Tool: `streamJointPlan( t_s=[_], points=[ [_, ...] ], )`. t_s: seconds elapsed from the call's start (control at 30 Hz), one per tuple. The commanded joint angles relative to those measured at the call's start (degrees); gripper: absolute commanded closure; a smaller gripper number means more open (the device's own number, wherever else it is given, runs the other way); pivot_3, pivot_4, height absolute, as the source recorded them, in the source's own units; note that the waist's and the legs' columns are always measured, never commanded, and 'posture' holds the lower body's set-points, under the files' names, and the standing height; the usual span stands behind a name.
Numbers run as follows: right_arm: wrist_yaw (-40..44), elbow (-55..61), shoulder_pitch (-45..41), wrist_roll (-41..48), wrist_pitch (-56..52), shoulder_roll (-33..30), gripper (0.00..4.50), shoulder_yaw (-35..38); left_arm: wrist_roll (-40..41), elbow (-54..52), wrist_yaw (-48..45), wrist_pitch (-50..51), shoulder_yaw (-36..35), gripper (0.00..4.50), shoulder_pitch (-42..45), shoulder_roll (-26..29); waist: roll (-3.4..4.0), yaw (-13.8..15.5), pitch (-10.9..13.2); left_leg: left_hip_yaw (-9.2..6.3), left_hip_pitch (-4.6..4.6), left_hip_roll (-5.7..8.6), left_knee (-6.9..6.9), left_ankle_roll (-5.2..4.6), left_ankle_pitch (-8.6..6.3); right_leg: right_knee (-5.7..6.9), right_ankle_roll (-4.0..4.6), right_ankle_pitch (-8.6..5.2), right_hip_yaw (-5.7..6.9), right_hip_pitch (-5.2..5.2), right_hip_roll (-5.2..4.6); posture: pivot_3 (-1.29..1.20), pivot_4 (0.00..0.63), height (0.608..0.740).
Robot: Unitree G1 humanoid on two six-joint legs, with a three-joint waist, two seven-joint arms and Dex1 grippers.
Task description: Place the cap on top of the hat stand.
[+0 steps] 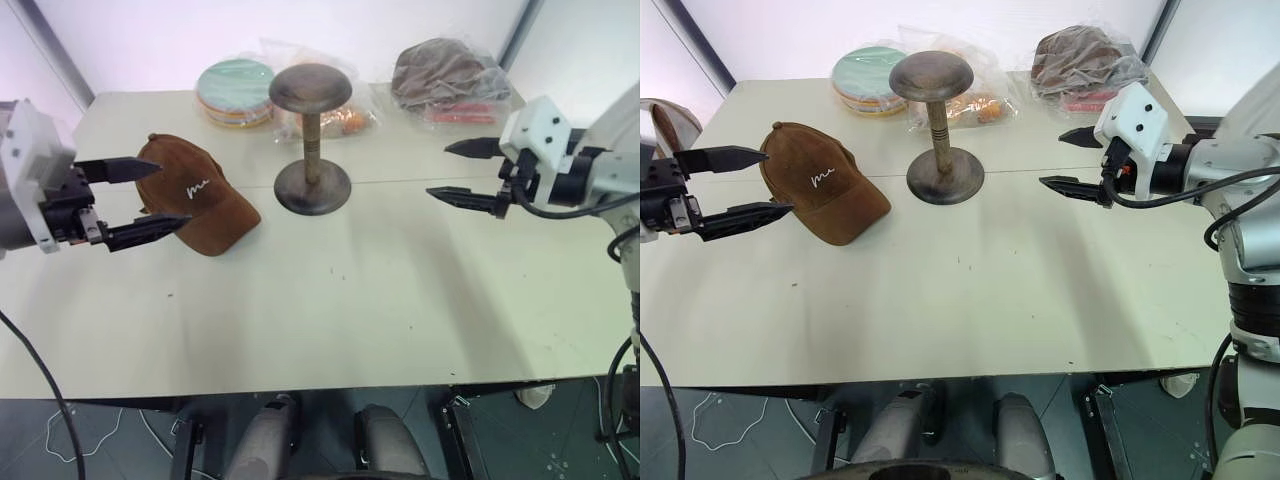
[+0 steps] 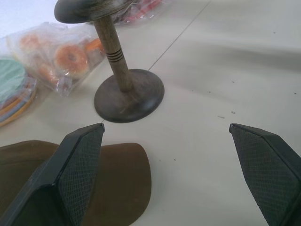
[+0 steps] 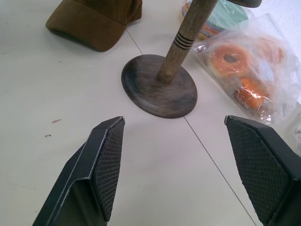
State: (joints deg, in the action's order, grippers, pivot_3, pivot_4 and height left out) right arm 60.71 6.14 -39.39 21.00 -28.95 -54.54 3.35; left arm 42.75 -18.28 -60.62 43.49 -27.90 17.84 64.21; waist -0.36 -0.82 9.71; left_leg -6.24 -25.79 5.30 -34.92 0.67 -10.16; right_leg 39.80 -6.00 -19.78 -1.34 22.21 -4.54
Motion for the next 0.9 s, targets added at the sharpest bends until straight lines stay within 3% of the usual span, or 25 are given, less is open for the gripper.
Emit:
streamJointPlan(
  t_s=[0.03,0.9],
  points=[
    [0.24,0.09,-2.17,0.10,1.08,0.13,0.99,0.68,0.53,-1.53,0.93,-0.28,-2.21,0.02,0.10,0.58,0.00,0.01,0.00,0.00,0.00,0.00,0.01,0.00,0.00,0.00,0.00,0.00,0.00,0.00,0.00,0.00,0.150,0.740],
    [1.03,-0.83,-3.78,0.18,1.48,0.90,0.99,-0.56,1.06,-6.88,3.98,-0.47,-3.39,0.02,-4.86,0.22,0.01,-0.01,0.00,0.00,0.00,0.00,0.04,0.00,0.00,-0.06,0.00,0.00,-0.01,-0.01,0.00,0.00,0.150,0.740]
  ],
)
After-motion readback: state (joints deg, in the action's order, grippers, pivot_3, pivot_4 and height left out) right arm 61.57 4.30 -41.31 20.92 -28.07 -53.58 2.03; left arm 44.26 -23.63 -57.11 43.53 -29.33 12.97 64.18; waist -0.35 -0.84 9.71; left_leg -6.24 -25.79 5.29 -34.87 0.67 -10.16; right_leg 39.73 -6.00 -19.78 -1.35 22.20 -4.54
